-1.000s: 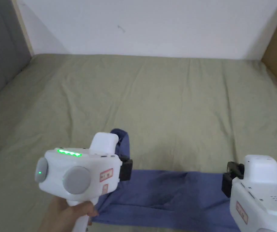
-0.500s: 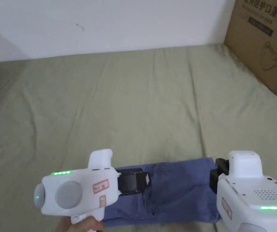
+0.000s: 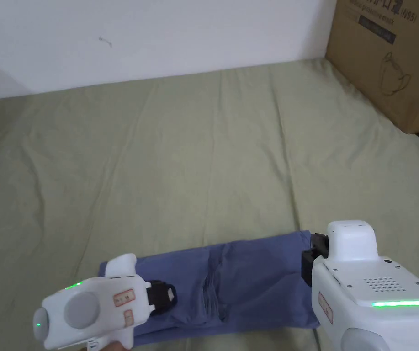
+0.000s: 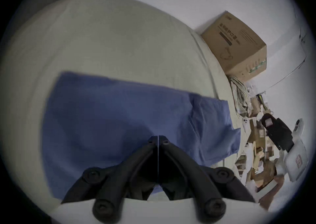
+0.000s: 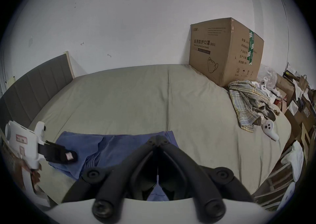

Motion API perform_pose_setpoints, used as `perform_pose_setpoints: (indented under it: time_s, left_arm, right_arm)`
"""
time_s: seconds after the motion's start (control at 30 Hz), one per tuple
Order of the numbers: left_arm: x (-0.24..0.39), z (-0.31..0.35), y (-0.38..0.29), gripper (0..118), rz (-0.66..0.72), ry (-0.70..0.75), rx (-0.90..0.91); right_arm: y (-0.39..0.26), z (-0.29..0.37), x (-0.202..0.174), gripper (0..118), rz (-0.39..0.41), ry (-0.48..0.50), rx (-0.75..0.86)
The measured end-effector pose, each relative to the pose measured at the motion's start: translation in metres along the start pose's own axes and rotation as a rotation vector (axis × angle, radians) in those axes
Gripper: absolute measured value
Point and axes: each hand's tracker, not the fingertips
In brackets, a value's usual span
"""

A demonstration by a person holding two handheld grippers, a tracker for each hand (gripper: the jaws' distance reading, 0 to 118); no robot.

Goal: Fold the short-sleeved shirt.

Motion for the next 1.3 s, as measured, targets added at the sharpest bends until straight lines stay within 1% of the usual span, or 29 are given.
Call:
perform_pose_setpoints:
  time_s: [0.07,0.13,0.33,0.4,0.43,0.53,0.63,0.7,0.83,0.9,1.0,1.13,1.17,1.2,1.23,1.27,1.3]
  left_arm:
    - [0.009,-0.013,-0.005,0,0.012,-0.033,-0.026]
    - [0.019,-0.02,-0.009,0,0.014,-0.035,-0.029]
    - [0.038,-0.019,-0.007,0,-0.043,-0.049,-0.04]
    - [0.043,-0.021,-0.012,0,-0.096,-0.046,-0.066]
    - [0.045,-0.02,-0.013,0,-0.119,-0.052,-0.069]
    - [0.049,-0.017,-0.017,0,-0.124,-0.104,-0.085]
    - [0.05,-0.011,-0.018,0,-0.134,-0.129,-0.092]
    - [0.046,0.005,-0.015,0,-0.132,-0.143,-0.061]
    - [0.016,0.055,0.002,0,-0.05,-0.198,0.066]
    - [-0.016,0.086,0.011,0,0.031,-0.229,0.144]
    - [-0.066,0.12,0.012,0,0.143,-0.239,0.229]
    - [-0.126,0.148,-0.002,0,0.247,-0.208,0.265]
    - [-0.134,0.151,-0.008,1,0.254,-0.225,0.258]
    - [-0.146,0.154,-0.014,7,0.277,-0.228,0.272]
    - [-0.153,0.153,-0.017,21,0.301,-0.226,0.279]
    - [-0.161,0.149,-0.021,52,0.331,-0.217,0.261]
    - [-0.167,0.141,-0.025,79,0.355,-0.232,0.24]
  right_arm:
    - [0.0,0.0,0.002,1,0.004,-0.004,0.002]
    - [0.0,0.001,0.007,1,-0.004,-0.001,0.014]
    - [0.001,0.0,0.02,1,-0.037,-0.028,0.005]
    - [0.002,0.0,0.021,1,-0.053,-0.029,0.005]
    - [0.002,0.001,0.02,1,-0.052,-0.032,0.005]
    - [0.003,0.005,0.017,1,-0.023,-0.041,0.014]
    - [0.006,0.009,0.015,1,-0.03,-0.03,0.023]
    - [0.008,0.012,0.011,1,-0.023,-0.029,0.03]
    - [0.013,0.019,0.001,1,0.007,-0.022,0.048]
    - [0.016,0.023,-0.006,1,0.021,-0.014,0.062]
    - [0.018,0.025,-0.019,1,0.047,-0.006,0.074]
    - [0.02,0.023,-0.038,1,0.083,0.013,0.075]
    - [0.021,0.022,-0.043,1,0.095,0.017,0.072]
    - [0.022,0.02,-0.048,1,0.107,0.022,0.07]
    - [0.024,0.018,-0.053,1,0.116,0.022,0.069]
    - [0.025,0.016,-0.058,1,0.123,0.017,0.069]
    - [0.027,0.013,-0.064,1,0.128,0.015,0.069]
